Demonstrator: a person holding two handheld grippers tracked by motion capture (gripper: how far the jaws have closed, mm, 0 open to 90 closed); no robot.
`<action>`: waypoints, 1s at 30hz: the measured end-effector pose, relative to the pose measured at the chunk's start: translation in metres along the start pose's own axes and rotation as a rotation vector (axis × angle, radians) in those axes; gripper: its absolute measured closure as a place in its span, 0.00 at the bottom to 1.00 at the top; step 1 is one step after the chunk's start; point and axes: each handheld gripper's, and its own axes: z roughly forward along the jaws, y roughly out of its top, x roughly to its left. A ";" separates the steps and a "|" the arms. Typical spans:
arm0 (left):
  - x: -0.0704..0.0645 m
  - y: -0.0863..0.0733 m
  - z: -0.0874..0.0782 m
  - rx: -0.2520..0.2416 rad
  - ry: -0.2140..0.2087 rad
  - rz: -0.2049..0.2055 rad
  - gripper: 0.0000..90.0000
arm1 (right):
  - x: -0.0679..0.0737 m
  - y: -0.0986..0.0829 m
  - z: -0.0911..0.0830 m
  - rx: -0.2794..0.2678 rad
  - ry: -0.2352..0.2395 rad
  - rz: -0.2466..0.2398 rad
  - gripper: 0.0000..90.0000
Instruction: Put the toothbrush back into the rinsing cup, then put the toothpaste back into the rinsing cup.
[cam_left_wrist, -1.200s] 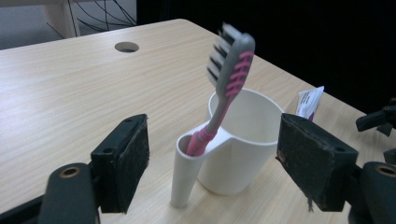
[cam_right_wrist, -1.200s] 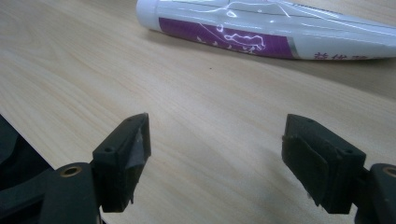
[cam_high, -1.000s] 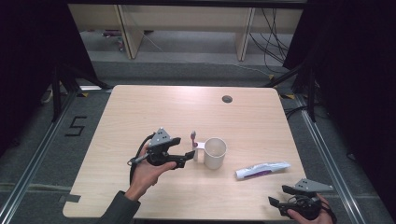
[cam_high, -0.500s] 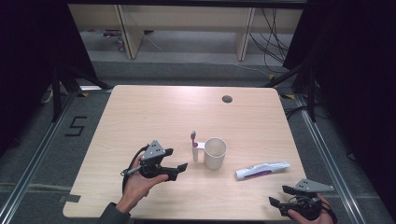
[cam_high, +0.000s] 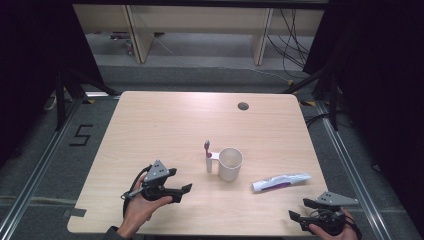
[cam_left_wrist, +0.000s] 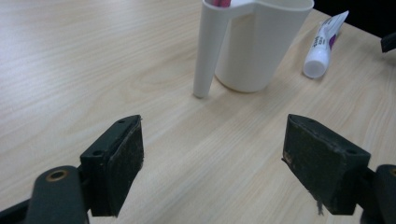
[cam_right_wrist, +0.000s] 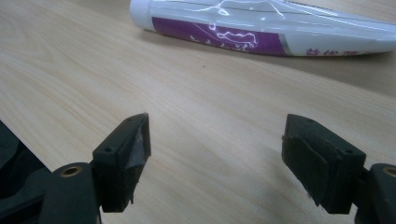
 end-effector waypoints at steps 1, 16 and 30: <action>0.000 -0.002 0.000 0.010 0.000 0.008 0.22 | 0.000 0.000 0.000 -0.002 0.002 0.000 0.27; -0.010 -0.029 -0.010 0.064 0.007 0.036 0.22 | 0.003 0.000 0.001 -0.001 0.008 0.023 0.27; -0.021 -0.041 -0.017 0.117 0.009 0.104 0.22 | 0.010 0.008 -0.001 -0.070 0.022 -0.047 0.53</action>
